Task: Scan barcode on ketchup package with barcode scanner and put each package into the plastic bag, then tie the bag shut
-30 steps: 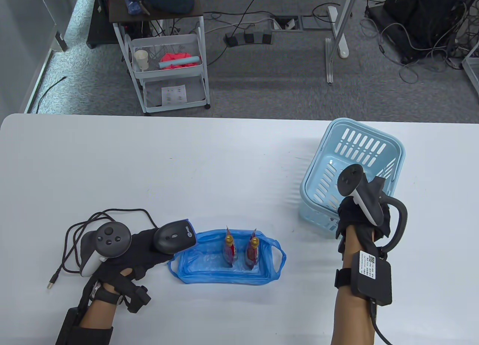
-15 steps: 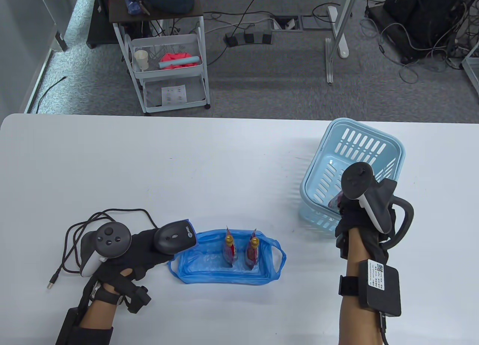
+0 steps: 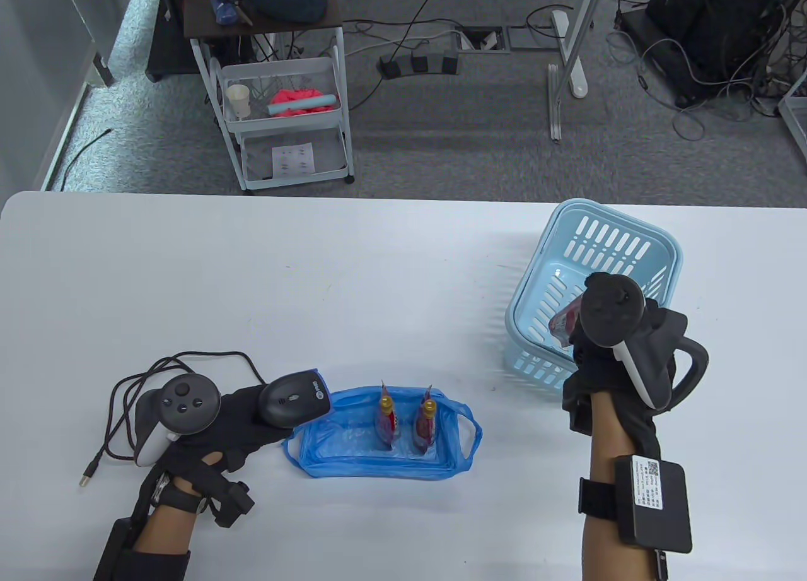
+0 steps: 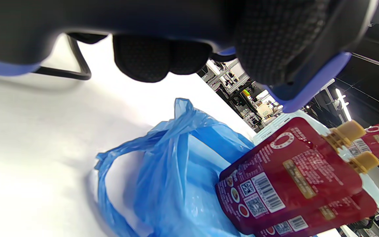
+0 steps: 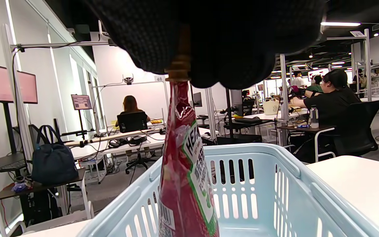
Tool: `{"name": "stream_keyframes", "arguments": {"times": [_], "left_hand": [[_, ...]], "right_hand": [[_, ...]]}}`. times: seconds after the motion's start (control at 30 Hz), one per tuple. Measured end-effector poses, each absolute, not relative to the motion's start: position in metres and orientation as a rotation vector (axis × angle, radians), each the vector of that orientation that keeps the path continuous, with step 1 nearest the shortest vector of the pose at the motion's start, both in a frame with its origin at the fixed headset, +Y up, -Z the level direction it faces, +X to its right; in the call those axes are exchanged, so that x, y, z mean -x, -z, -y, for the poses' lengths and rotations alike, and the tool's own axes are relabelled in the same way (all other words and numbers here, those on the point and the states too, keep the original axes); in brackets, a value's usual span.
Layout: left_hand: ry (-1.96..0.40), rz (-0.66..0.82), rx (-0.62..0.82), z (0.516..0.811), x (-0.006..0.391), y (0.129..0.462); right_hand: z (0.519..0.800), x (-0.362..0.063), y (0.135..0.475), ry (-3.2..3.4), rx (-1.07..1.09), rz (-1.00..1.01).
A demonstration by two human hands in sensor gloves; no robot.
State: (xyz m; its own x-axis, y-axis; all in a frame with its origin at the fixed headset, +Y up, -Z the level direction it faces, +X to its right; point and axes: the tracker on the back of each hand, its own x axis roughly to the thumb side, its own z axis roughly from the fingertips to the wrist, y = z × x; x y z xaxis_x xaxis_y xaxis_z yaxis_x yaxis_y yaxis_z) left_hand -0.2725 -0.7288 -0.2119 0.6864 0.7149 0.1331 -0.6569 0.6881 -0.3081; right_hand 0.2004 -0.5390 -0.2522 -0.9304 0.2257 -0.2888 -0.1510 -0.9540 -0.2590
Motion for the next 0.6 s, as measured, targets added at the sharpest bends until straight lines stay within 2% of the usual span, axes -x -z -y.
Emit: {"name": "stream_keyframes", "arguments": {"times": [0.6], "left_hand": [[-0.783, 0.255, 0.235, 0.728, 0.274, 0.212]], "right_hand": [[0.517, -0.154, 0.239, -2.889, 0.215, 0.458]]}}
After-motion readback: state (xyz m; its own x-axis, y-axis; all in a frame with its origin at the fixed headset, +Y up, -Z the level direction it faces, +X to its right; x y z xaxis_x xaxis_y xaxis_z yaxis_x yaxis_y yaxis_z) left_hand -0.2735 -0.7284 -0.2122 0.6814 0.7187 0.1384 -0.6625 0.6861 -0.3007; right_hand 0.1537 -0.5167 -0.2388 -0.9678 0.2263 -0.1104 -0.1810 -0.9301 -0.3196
